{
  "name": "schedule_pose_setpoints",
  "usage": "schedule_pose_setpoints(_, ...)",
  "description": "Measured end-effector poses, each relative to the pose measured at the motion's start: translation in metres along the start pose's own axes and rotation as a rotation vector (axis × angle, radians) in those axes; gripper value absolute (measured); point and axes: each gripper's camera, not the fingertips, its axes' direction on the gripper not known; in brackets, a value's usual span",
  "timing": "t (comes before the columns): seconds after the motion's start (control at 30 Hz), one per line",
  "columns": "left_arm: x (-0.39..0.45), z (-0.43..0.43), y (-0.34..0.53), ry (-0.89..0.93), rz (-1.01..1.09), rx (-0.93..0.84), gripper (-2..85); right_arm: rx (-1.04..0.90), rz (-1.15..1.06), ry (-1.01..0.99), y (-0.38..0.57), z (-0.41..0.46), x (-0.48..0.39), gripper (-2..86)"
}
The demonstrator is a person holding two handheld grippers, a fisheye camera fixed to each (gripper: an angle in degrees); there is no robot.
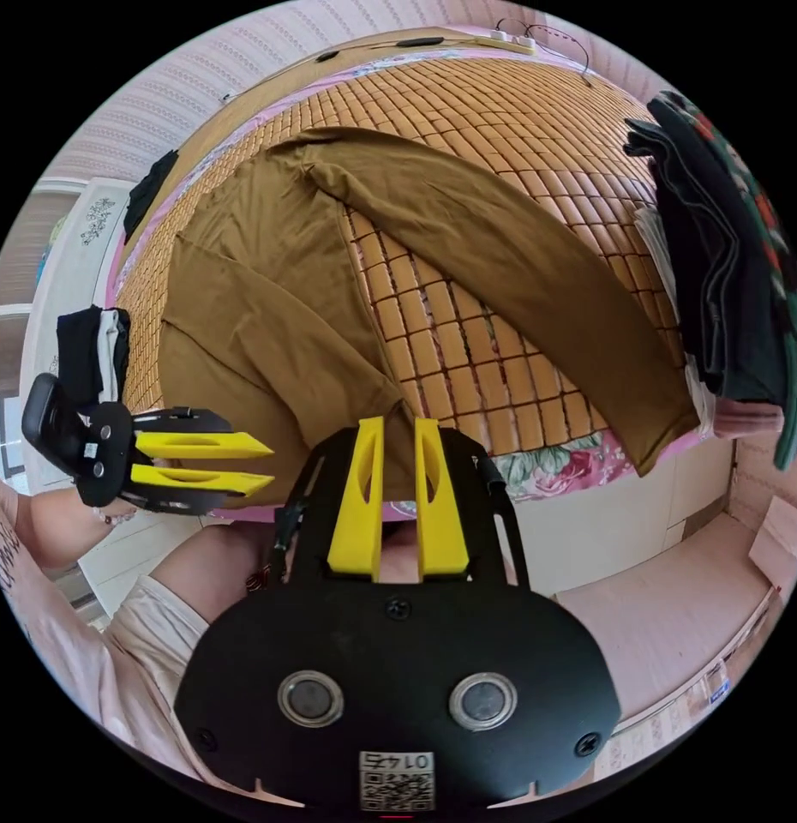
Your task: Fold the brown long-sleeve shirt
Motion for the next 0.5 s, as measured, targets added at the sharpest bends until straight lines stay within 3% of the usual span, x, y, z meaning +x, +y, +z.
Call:
schedule_pose_setpoints(0.2, 0.009, 0.056, -0.032, -0.06, 0.045, -0.078, 8.2, 0.008, 0.041, -0.01, -0.006, 0.013, 0.009, 1.7)
schedule_pose_setpoints(0.5, -0.001, 0.061, -0.018, -0.049, 0.018, -0.093, 6.9, 0.034, 0.051, -0.024, -0.006, 0.016, 0.024, 2.5)
